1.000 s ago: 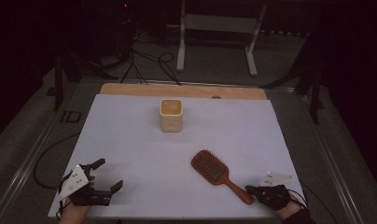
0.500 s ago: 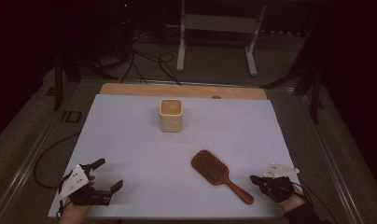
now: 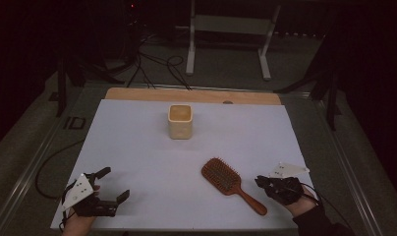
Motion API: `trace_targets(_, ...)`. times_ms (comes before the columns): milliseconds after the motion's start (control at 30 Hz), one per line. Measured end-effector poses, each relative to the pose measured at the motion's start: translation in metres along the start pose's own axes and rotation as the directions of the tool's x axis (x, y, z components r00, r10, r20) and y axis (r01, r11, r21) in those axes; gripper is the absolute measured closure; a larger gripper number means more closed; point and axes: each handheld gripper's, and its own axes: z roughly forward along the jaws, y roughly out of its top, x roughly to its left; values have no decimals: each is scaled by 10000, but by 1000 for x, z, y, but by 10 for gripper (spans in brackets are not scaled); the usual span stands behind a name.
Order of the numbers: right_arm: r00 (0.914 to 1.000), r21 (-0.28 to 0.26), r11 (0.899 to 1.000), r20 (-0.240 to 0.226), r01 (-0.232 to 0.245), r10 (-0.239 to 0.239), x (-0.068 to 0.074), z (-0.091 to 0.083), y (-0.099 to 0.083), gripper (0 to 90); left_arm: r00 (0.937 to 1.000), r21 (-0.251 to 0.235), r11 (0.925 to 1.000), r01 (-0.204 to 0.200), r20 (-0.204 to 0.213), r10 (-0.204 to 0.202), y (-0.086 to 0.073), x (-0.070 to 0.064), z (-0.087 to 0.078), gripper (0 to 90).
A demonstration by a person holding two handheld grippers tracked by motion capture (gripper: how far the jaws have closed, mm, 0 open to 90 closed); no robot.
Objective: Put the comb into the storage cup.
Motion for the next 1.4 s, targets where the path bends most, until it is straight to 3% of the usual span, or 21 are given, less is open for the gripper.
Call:
trace_targets(300,9984,650,9979,-571,-1,39,8,7,9,434,10000,8,10000,10,22,-10,0,0,0,1)
trace_targets(433,9960,1087,9940,-896,160,-62,12,13,13,265,10000,-10,10000,31,10,-31,0,0,0,1)
trace_targets(467,9960,1087,9940,-896,160,-62,12,13,13,265,10000,-10,10000,31,10,-31,0,0,0,1)
trace_targets(567,9929,1455,9892,-1186,190,-17,14,19,17,120,10000,-41,10000,32,27,-32,0,0,0,1)
trace_targets(633,9925,1654,9859,-1217,269,-66,16,23,18,90,10000,-40,10000,53,19,-53,0,0,0,1)
trace_targets(767,9959,1802,9829,-875,369,-213,21,30,21,108,10000,-56,10000,60,33,-60,0,1,0,0)
trace_targets(800,9948,1914,9806,-997,411,-223,22,31,22,172,10000,-63,9999,78,47,-77,0,1,0,1)
trace_targets(867,9928,2328,9720,-1200,331,-51,22,36,24,175,10000,-70,9999,79,51,-78,0,1,0,1)
trace_targets(900,9922,2387,9698,-1232,505,-213,23,37,25,194,9999,-82,9999,85,61,-85,0,1,0,1)
trace_targets(1033,9934,2675,9610,-1063,705,-433,27,42,27,240,9999,-80,9999,94,56,-93,0,1,0,1)
trace_targets(1100,9934,2939,9534,-1085,680,-374,27,45,28,229,9999,-88,9999,84,59,-84,0,1,0,1)
trace_targets(1167,9949,3255,9438,-964,582,-281,27,49,28,276,9999,-68,9999,122,64,-122,0,1,0,0)
trace_targets(1233,9935,3677,9284,-1128,542,-133,28,53,29,288,9999,-81,9999,100,74,-99,0,1,0,1)
trace_targets(1300,9938,4031,9125,-1078,690,-276,30,57,29,324,9999,-96,9999,103,78,-102,0,1,-1,1)
trace_targets(1400,9940,4284,8996,-987,850,-469,32,61,31,392,9999,-96,9999,125,82,-124,0,1,-1,1)
